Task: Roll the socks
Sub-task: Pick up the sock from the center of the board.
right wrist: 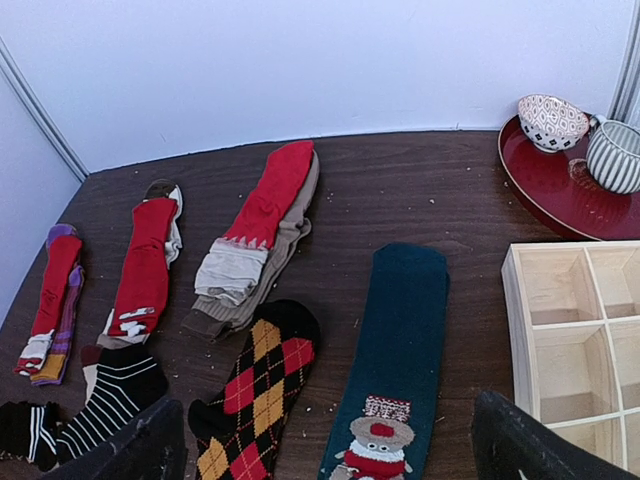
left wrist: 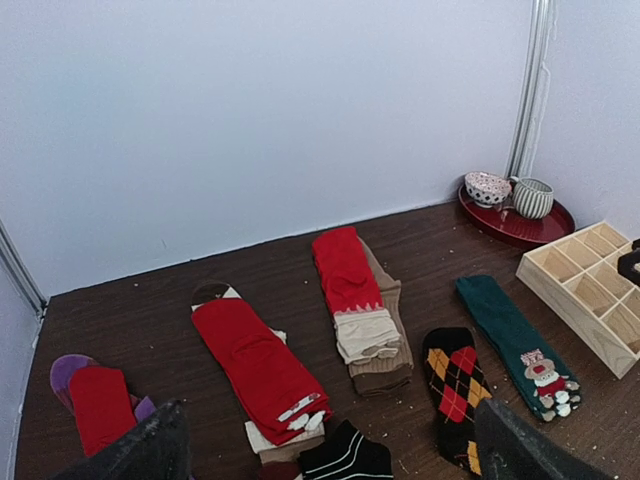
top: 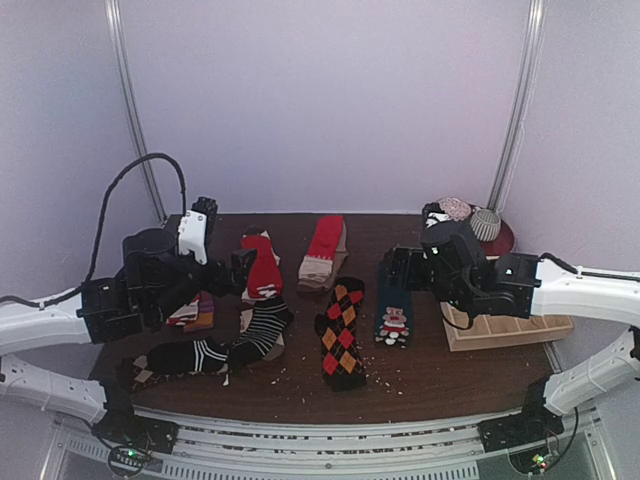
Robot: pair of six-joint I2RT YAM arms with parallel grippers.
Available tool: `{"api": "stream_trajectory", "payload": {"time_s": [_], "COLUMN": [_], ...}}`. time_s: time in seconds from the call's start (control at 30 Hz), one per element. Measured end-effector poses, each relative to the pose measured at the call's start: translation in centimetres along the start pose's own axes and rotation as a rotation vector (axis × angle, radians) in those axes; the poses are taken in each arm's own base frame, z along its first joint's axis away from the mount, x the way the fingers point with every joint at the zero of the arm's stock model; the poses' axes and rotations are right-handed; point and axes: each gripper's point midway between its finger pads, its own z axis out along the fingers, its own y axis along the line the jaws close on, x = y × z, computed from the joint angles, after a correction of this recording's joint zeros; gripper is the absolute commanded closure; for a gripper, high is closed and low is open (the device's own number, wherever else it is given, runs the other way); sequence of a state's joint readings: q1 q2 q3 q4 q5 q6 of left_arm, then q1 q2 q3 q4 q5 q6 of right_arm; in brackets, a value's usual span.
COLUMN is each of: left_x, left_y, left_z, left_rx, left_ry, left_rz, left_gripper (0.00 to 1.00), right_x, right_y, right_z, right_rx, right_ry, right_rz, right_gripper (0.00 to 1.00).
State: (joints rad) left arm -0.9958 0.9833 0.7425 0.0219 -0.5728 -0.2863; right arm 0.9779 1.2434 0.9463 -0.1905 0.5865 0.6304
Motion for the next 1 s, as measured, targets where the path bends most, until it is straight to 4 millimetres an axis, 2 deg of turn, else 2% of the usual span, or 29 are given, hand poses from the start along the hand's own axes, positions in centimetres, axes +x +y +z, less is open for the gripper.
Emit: {"api": "stream_trajectory", "payload": {"time_s": [0.2, 0.4, 0.5, 0.6, 0.7, 0.77, 0.83, 1.0], "left_x": [-0.6, -0.9, -1.2, -0.7, 1.0, 2.8, 5.0, 9.7], "left_y": [-0.1, -0.4, -0.8, -2.0, -3.7, -4.7, -5.6, -6.9], "left_z": [-0.4, -0.7, -1.1, -1.3, -1.0, -0.6, -0.4, -0.5], "left_rx": [0.022, 0.045, 0.079, 0.155, 0.241, 0.291, 0.338, 0.428], "left_ry": [-0.016, -0.022, -0.037, -0.035, 0.008, 0.052, 0.099, 0.197], "left_rz": [-0.011, -0.015, -0.013, 0.001, 0.020, 0.031, 0.041, 0.057], "left_gripper": [0.02, 0.02, 0.02, 0.02, 0.02, 0.02, 0.02, 0.02], "right_x": [0.1, 0.6, 1.2, 3.8, 9.1, 12.9, 15.6, 18.4], "right_y": [-0.2, 0.2, 1.1, 3.0, 4.6, 5.3, 5.8, 6.9], "right_z": [-0.5, -2.0, -2.4, -2.9, -3.7, -4.3, -4.9, -5.6], "right_rx": [-0.024, -0.146, -0.231, -0.393, -0.589, -0.699, -0.787, -0.923], "right_ry": [-0.004, -0.020, -0.021, 0.012, 0.086, 0.150, 0.198, 0.225], "right_rz": [-0.059, -0.120, -0.173, -0.264, -0.372, -0.442, -0.493, -0.546], "right_gripper": [0.00, 0.00, 0.02, 0.06, 0.09, 0.10, 0.13, 0.17]}}
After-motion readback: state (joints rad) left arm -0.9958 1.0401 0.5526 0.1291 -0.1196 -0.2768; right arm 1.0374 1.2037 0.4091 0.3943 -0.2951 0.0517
